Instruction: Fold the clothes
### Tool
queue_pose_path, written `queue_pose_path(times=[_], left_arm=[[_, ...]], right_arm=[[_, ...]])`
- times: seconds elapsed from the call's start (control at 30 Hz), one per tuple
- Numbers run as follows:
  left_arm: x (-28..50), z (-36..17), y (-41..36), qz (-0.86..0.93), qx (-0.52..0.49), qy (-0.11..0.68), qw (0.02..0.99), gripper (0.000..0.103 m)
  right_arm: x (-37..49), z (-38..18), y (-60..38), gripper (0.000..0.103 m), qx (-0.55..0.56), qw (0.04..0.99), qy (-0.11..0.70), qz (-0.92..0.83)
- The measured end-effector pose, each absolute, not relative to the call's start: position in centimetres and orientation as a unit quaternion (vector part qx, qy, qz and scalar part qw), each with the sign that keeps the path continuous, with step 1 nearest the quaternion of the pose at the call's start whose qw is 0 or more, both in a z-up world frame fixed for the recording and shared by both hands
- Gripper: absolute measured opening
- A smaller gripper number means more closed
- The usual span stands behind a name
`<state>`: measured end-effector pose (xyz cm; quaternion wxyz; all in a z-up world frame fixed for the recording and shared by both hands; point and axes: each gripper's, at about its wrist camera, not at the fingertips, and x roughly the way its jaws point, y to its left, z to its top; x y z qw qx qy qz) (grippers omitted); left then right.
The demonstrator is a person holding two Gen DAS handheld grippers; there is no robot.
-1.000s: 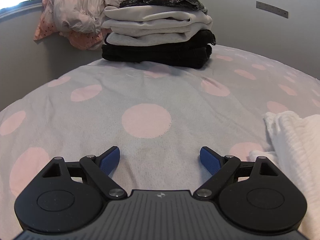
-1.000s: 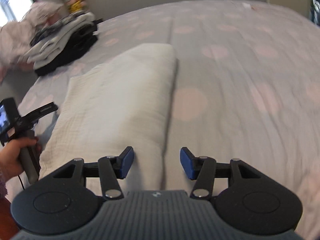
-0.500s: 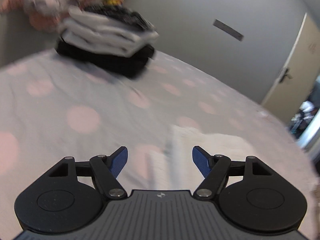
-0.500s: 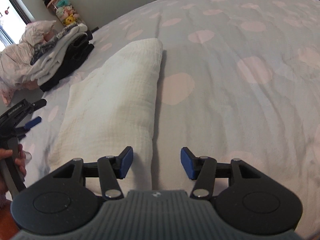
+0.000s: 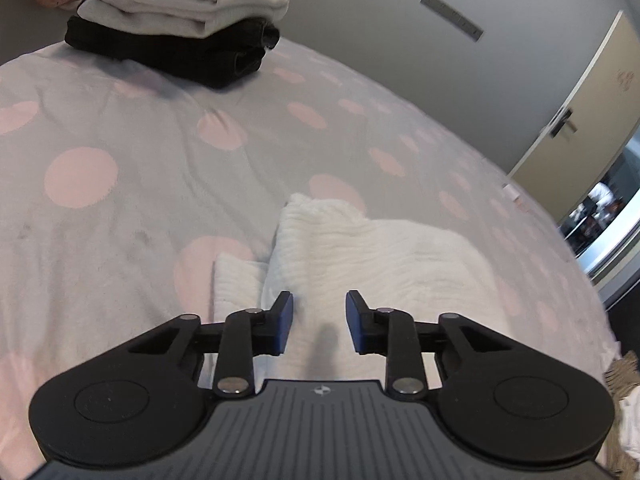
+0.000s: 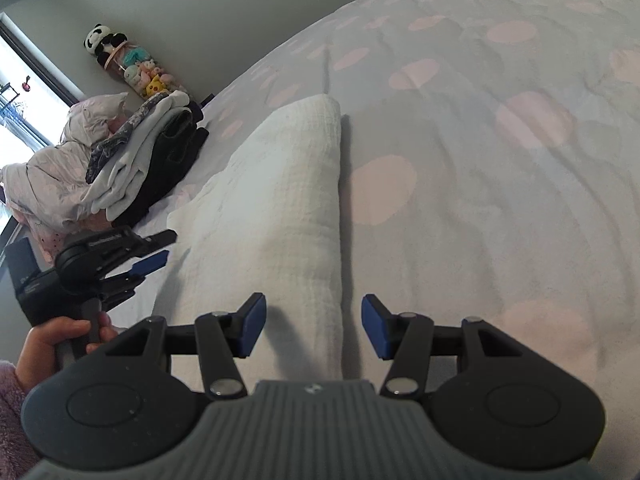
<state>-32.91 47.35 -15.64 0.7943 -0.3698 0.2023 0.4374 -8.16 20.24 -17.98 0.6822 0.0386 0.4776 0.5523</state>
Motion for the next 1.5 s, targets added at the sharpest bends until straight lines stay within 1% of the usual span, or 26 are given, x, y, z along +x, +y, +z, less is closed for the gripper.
queue_pose_path(times=[0.03,0.07,0.1,0.13,0.17,0.23,0.43,0.5,0.57,0.63,0.67,0.7,0.77,0.9,0.93,0.97,1.0,1.03,1.07,1.1,1.17,1.23,1.33,1.43,1.47,1.5], left_arm=[[-32.7,-15.9,47.5,0.44,-0.367,0.209,0.792,0.02],[-32.7,-15.8,47.5,0.44,-0.361,0.212,0.794,0.006],[-32.7,-15.6,47.4,0.44,-0.355,0.214,0.796,0.003],[-32.8,-15.5,47.3,0.44,-0.349,0.217,0.798,0.002],[-32.9,-15.2,47.1,0.446,-0.339,0.216,0.8,0.002],[-33.1,-14.9,46.6,0.461,-0.324,0.224,0.795,0.001],[-33.9,-16.8,47.3,0.486,-0.329,0.285,0.757,0.001],[-34.1,-16.4,47.0,0.485,-0.329,0.276,0.762,0.001],[-34.3,-16.1,46.5,0.483,-0.326,0.267,0.768,0.002],[-34.6,-15.8,45.9,0.483,-0.319,0.257,0.774,0.003],[-34.8,-15.6,45.6,0.485,-0.313,0.253,0.777,0.006],[-35.0,-15.4,45.5,0.488,-0.308,0.249,0.778,0.014],[-35.4,-15.0,45.3,0.493,-0.304,0.241,0.779,0.023],[-35.8,-14.5,45.8,0.502,-0.316,0.234,0.77,0.024],[-35.8,-14.5,46.0,0.502,-0.319,0.234,0.77,0.027],[-35.9,-14.5,46.1,0.501,-0.321,0.233,0.769,0.036],[-36.0,-14.6,46.3,0.502,-0.321,0.234,0.769,0.049],[-36.0,-14.7,46.5,0.502,-0.322,0.232,0.769,0.056],[-36.0,-14.8,46.8,0.502,-0.323,0.23,0.769,0.062],[-36.0,-14.9,47.0,0.501,-0.325,0.229,0.769,0.063],[-35.8,-15.2,47.6,0.501,-0.33,0.237,0.764,0.063],[-35.5,-15.4,48.0,0.501,-0.33,0.242,0.763,0.063],[-35.7,-15.3,48.2,0.494,-0.324,0.228,0.774,0.063],[-36.1,-15.3,48.5,0.5,-0.328,0.21,0.774,0.066],[-36.3,-15.3,48.7,0.504,-0.331,0.204,0.771,0.072],[-36.5,-15.3,48.9,0.509,-0.338,0.199,0.766,0.074]], right_arm=[[-8.1,-18.2,20.4,0.056,0.038,0.682,0.479,0.552],[-8.1,-18.3,20.6,0.051,0.036,0.68,0.481,0.553],[-8.2,-18.4,20.8,0.044,0.034,0.677,0.482,0.556],[-8.3,-18.3,20.9,0.03,0.031,0.675,0.479,0.561],[-8.5,-18.2,20.9,0.022,0.025,0.677,0.472,0.565],[-8.9,-17.9,21.0,0.017,0.018,0.677,0.462,0.573],[-8.7,-18.9,21.5,0.017,-0.007,0.677,0.486,0.553],[-8.6,-18.9,21.4,0.02,-0.004,0.676,0.486,0.553],[-8.3,-18.7,21.1,0.027,0.007,0.679,0.482,0.554],[-8.0,-18.3,20.6,0.028,0.025,0.683,0.475,0.554],[-7.9,-18.0,20.2,0.028,0.036,0.687,0.469,0.554],[-7.7,-17.9,19.9,0.028,0.047,0.691,0.464,0.552],[-7.3,-17.6,19.6,0.028,0.065,0.704,0.455,0.541],[-7.2,-17.6,19.7,0.03,0.062,0.728,0.44,0.521],[-7.2,-17.6,19.9,0.035,0.059,0.73,0.441,0.518],[-7.2,-17.5,20.1,0.037,0.054,0.732,0.442,0.515],[-7.2,-17.4,20.5,0.037,0.045,0.734,0.44,0.515],[-7.2,-17.2,20.9,0.037,0.036,0.736,0.438,0.515],[-7.2,-17.0,21.3,0.043,0.026,0.738,0.436,0.515],[-7.2,-16.8,21.7,0.046,0.017,0.739,0.433,0.515],[-7.1,-16.4,22.9,0.059,0.002,0.749,0.414,0.516],[-7.0,-15.8,24.3,0.064,-0.018,0.769,0.384,0.51],[-6.5,-15.6,26.3,0.078,-0.032,0.784,0.354,0.509],[-5.5,-15.9,28.2,0.079,-0.019,0.771,0.368,0.52],[-5.4,-16.1,28.8,0.079,-0.017,0.77,0.373,0.517],[-5.3,-16.2,29.3,0.079,-0.015,0.769,0.375,0.518]])
